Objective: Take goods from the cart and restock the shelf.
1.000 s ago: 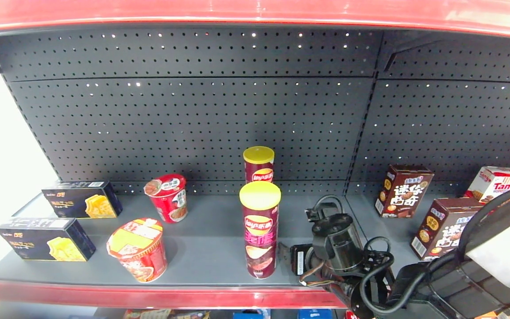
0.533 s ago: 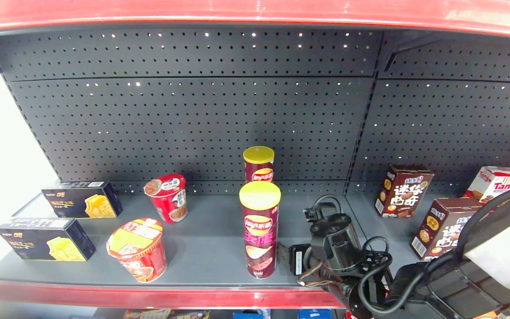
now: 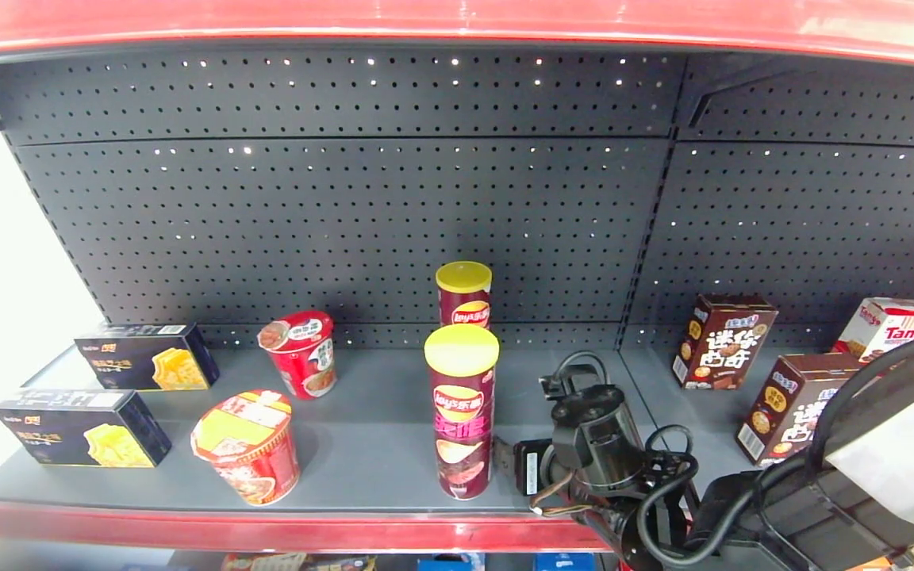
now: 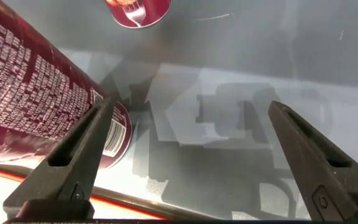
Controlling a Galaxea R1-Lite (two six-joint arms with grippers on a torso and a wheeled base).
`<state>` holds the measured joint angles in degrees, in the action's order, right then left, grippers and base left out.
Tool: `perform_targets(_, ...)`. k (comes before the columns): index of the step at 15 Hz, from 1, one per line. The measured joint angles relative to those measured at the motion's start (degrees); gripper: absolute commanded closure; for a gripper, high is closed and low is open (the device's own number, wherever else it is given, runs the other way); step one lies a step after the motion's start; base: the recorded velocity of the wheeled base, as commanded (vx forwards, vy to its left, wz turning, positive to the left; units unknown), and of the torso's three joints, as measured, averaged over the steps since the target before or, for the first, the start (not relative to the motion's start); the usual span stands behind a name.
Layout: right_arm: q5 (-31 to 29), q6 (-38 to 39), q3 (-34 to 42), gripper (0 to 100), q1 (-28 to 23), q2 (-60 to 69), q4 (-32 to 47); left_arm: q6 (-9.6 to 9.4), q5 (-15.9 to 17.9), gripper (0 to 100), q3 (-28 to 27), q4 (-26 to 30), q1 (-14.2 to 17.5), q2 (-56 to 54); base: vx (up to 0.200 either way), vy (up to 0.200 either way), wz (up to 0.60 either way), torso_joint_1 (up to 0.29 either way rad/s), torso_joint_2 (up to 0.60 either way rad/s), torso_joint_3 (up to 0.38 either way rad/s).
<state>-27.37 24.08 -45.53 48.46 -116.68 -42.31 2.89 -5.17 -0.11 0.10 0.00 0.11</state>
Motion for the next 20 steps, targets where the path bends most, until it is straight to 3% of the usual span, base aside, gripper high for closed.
perform_targets(8, -1.2, -2.8, 2.4, 0, -3.6, 6.1, 0.0, 0.01, 0.0, 0, 0.0, 0.0, 0.0, 0.0, 0.000, 0.000, 0.00, 0.000, 0.00, 0.000)
perform_targets(15, 2.8, -9.9, 16.5, 0, -4.5, 32.2, 1.4, 0.00, 0.0, 0, 0.0, 0.0, 0.0, 0.0, 0.000, 0.000, 0.00, 0.000, 0.00, 0.000)
perform_targets(17, 3.9, -12.8, 18.7, 0, -4.8, 42.2, 5.1, 0.01, 0.0, 0, 0.0, 0.0, 0.0, 0.0, 0.000, 0.000, 0.00, 0.000, 0.00, 0.000)
perform_targets(20, 5.7, -17.0, 17.5, 0, -7.9, 59.3, 18.0, 0.01, 0.0, 0, 0.0, 0.0, 0.0, 0.0, 0.000, 0.000, 0.00, 0.000, 0.00, 0.000)
